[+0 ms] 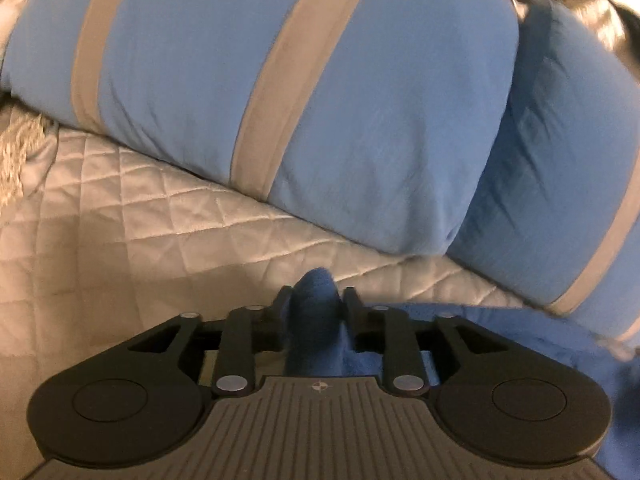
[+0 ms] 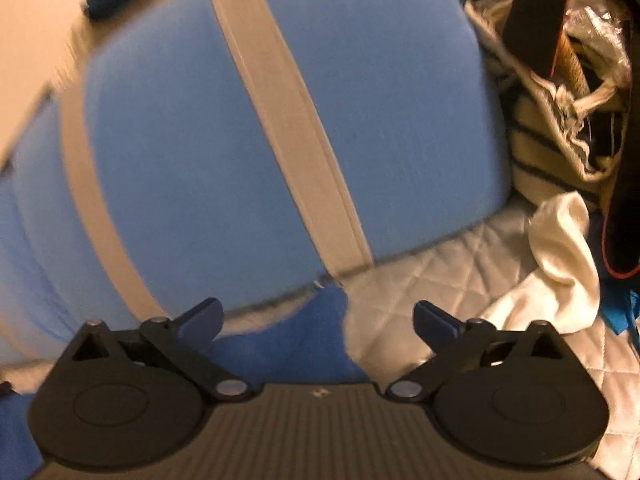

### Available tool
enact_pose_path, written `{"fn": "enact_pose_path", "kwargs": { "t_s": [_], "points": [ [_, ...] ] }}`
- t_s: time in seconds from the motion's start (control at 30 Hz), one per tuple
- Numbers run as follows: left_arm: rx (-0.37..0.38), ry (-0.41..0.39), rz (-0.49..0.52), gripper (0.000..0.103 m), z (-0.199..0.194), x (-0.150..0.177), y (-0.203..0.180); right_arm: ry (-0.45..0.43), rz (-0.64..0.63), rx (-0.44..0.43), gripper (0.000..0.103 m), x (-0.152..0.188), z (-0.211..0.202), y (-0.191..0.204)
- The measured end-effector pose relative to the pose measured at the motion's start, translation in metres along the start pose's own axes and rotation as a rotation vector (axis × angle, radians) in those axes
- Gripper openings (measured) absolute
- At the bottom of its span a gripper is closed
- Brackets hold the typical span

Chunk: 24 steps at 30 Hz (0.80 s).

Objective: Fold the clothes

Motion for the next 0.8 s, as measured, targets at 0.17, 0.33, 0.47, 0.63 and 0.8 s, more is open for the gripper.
{"fn": "enact_pose_path", "kwargs": {
  "t_s": [0.17,0.33,0.47,0.63,0.8],
  "points": [
    [0.149,-0.160,-0.191,0.071,-0.050,-0.012,0.006,-0.037,0.025,-0.054,0.102,0.014,-0.043,0.004],
    [0.094,-0.242,-0.081,0.072,-0.099,0.009,-0.028,-0.109,-0.048,-0.062,0.102,0.047,-0.094,0.026],
    [0.043,-0.250,0.080,0.072,-0.132,0.045,-0.053,-0.192,-0.154,-0.075,0.102,0.080,-0.132,0.049],
    [0.022,-0.240,0.233,0.072,-0.161,0.094,-0.079,-0.276,-0.278,-0.061,0.102,0.130,-0.166,0.068],
    [0.107,-0.264,0.321,0.072,-0.169,0.141,-0.087,-0.363,-0.456,-0.026,0.102,0.183,-0.181,0.080]
  ]
}}
Point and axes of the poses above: each gripper's, at about its wrist camera, not at the fingertips, and z roughly the way its jaws point, y to its left, x to its underside, the point moved 2 cm from there along z, roughly the way its jaws point, and after that the axes turned 10 degrees about x, right-handed, at the moved point
